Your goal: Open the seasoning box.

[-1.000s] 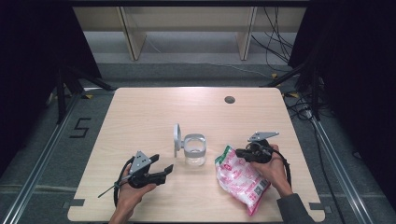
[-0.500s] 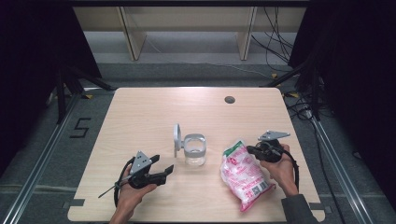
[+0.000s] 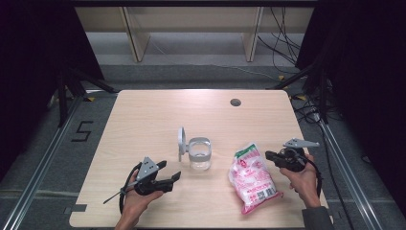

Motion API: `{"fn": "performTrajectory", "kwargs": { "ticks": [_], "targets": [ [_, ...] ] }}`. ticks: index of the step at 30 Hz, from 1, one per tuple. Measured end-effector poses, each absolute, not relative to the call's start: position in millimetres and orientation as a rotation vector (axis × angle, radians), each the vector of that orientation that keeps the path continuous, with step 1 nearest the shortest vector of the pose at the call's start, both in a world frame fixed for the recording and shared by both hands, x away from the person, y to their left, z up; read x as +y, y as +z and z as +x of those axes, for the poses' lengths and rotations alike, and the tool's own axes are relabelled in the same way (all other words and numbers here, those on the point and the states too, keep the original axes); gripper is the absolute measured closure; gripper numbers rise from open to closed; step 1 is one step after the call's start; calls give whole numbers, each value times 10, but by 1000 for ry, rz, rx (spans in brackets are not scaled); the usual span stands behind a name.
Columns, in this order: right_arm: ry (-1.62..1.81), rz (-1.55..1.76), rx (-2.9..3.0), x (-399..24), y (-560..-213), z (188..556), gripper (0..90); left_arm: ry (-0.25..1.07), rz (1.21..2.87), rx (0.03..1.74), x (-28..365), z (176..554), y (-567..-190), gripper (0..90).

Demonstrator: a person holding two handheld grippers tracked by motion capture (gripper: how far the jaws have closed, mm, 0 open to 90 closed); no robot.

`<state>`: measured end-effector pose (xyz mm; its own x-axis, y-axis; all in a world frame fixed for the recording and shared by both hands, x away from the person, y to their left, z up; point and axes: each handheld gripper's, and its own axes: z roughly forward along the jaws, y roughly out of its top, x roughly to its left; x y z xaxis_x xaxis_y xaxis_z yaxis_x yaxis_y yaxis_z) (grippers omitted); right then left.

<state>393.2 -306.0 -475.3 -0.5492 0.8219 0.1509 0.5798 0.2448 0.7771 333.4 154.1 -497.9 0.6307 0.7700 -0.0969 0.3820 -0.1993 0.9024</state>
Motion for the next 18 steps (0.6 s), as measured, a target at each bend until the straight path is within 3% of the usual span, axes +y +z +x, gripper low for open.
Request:
{"fn": "performTrajectory", "kwargs": {
  "ticks": [5,11,13,16,18],
  "targets": [
    [1175,1327,2296,-2916,-4799,3978,608,474,1814,909,1555,3341,-4965,294],
    [1146,1411,2371,-2811,-4916,4054,560,466,1811,923,1537,3328,-4970,295],
    [1160,1421,2397,-2792,-4962,4089,648,472,1821,927,1542,3322,-4972,294],
    [1183,1400,2398,-2799,-4965,4105,863,470,1812,926,1532,3327,-4970,295],
    [1194,1390,2405,-2804,-4959,4099,895,472,1821,923,1537,3322,-4973,295]
  ]
}}
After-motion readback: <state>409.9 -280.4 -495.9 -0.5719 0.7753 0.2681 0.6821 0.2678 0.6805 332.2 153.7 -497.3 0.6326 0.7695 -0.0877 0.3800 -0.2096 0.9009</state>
